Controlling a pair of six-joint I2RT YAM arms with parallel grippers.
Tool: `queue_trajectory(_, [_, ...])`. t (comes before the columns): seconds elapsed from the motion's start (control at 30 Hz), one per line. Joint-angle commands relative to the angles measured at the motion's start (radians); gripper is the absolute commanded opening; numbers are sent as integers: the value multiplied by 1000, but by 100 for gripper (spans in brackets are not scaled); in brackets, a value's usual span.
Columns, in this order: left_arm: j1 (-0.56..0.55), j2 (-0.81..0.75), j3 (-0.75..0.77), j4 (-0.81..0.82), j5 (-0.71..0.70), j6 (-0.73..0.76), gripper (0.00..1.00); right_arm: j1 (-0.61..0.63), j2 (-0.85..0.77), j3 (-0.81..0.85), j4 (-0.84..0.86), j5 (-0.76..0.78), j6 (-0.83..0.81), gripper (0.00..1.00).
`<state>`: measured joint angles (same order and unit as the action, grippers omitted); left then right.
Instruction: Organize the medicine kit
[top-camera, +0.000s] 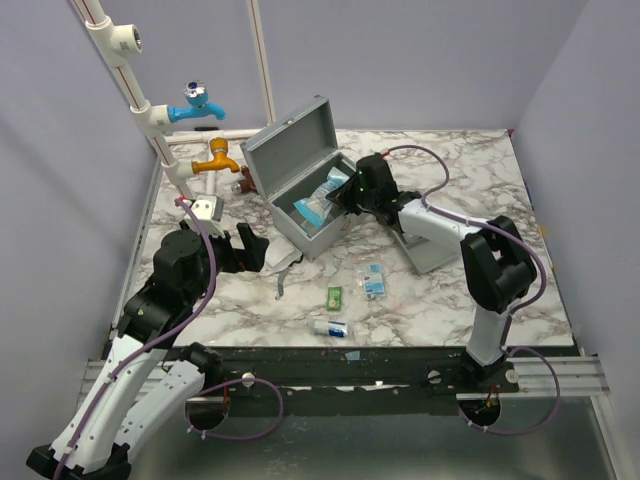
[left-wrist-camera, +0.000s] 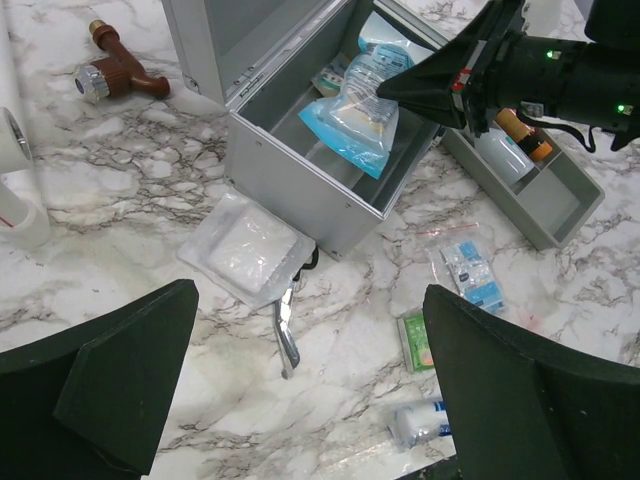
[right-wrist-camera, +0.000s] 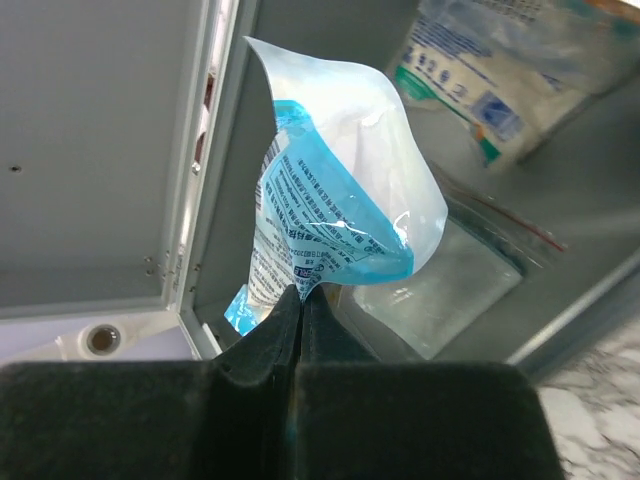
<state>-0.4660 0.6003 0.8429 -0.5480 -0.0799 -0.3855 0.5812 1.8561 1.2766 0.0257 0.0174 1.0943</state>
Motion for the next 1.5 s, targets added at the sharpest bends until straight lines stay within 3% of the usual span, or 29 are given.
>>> queue_trajectory(0.0, [4,4,-5,14,25,5,99,-3,70,92,37,-39,13,1])
queue_trajectory(0.2, [4,14,-5,16,29,5,99,-3,151,177,-10,-21,6,1])
queue_trajectory(0.4, [4,14,-5,16,28,5,98,-4,184,192,-23,-21,8,8])
queue_trajectory(0.47, [4,15,-5,16,30,5,99,-4,189,192,-23,-21,7,17])
queue_trajectory(0.57, [4,15,-5,17,31,5,99,-4,176,190,-22,-21,-10,24])
queue_trajectory(0.73, [3,18,-5,18,29,5,99,-5,120,175,-23,-21,-67,39])
queue_trajectory(0.93, [3,24,-5,17,20,8,98,-4,1,123,-23,-22,-170,44])
queue_trajectory(1.27, [3,52,-2,11,-3,5,98,-4,-204,-71,-64,-157,-395,52])
queue_trajectory(1.47, [3,65,-4,10,-8,9,99,-3,-307,-142,-178,-213,-508,60])
